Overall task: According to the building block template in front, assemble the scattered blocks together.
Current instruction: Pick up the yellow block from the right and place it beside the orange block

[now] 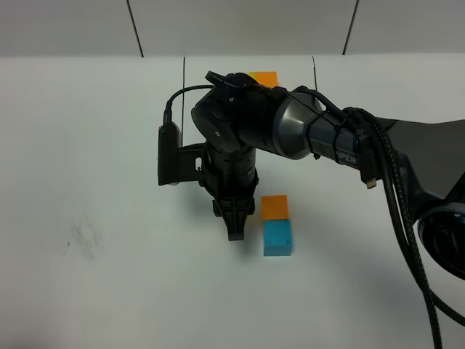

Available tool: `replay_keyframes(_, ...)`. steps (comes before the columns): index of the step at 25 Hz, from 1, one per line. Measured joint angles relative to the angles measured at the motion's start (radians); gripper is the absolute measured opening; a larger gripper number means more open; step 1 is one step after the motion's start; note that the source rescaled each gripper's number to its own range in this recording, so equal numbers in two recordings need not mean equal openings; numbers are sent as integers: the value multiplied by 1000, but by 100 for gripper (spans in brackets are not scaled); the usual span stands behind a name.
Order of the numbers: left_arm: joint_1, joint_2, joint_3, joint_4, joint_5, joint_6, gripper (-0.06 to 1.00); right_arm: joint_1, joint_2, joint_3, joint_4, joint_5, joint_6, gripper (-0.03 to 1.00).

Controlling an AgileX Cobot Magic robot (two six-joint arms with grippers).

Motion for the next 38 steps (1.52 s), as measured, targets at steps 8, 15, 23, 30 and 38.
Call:
replay_keyframes(8, 0, 0, 0, 0, 0, 0, 68, -7, 0, 51, 8, -41, 5, 25)
replay_keyframes(15, 0, 0, 0, 0, 0, 0, 68, -29, 0, 96, 18, -73, 6, 25)
replay_keyframes(23, 0, 0, 0, 0, 0, 0, 68, -41, 0, 97, 22, -82, -4, 25)
replay_keyframes(30, 0, 0, 0, 0, 0, 0, 68, -56, 8, 97, 35, -81, -25, 25)
replay_keyframes(38, 0, 0, 0, 0, 0, 0, 68, -63, 24, 95, 50, -73, -34, 25)
